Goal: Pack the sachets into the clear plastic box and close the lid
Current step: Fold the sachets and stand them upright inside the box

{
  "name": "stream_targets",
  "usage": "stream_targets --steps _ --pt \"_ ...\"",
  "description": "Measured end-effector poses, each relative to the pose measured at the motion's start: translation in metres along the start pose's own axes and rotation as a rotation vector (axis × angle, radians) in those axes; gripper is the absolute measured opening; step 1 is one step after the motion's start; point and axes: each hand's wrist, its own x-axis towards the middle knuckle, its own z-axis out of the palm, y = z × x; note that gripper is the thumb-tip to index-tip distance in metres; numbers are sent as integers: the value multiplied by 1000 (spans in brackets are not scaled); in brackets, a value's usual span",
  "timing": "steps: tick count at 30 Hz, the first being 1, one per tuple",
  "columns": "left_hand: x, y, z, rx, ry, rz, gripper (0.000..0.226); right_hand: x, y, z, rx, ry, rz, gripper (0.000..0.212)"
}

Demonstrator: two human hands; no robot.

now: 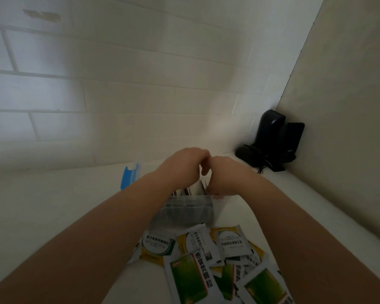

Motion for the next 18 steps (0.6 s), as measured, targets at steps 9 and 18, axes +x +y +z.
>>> stream_targets --steps 9,18 --pt "-73 43 -45 -256 321 316 31 -83 18 6 462 512 -185 16" --pt "-166 20 38 -241 138 -150 16 -150 53 96 549 394 -16 15"
